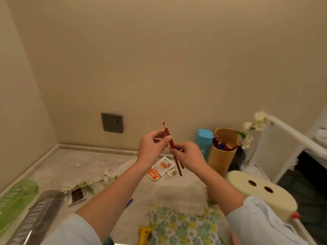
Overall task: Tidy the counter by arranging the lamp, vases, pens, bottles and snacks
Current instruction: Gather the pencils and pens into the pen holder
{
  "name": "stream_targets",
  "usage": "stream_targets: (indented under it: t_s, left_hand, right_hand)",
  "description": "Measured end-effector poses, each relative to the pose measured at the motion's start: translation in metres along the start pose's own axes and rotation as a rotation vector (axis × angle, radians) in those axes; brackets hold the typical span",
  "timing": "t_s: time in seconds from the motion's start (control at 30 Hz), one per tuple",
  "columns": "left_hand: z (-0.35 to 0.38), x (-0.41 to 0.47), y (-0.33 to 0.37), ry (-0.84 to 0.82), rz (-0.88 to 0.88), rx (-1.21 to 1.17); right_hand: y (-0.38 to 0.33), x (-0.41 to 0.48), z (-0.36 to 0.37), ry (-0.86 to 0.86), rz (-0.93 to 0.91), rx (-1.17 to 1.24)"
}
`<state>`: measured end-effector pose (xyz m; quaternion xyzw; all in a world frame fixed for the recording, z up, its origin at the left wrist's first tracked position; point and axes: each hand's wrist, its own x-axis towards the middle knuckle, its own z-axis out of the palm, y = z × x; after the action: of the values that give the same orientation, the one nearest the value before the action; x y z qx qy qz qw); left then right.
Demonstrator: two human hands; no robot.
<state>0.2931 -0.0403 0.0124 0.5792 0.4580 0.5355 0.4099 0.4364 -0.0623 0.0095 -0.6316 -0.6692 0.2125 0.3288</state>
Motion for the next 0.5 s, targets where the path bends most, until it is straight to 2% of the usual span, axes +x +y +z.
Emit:
stream_targets:
  t_s: [0.23,0.4,0.5]
  left_hand:
    - [0.086,0.020,0.047,-0.141,0.139,-0.090]
    - [0.132,0.032,0.087,-0.155,0.330,-0.105]
    - [0.155,0.042,0.092,-0.194,0.377,-0.075]
  right_hand:
    - [0.026,-0.002,-0.091,0.160,0.018,0.020]
    - [0.035,0.014,-0.144,0.335,-0.033,-0.026]
    - [0.050,0.024,-0.158,0.389,-0.034,-0.055]
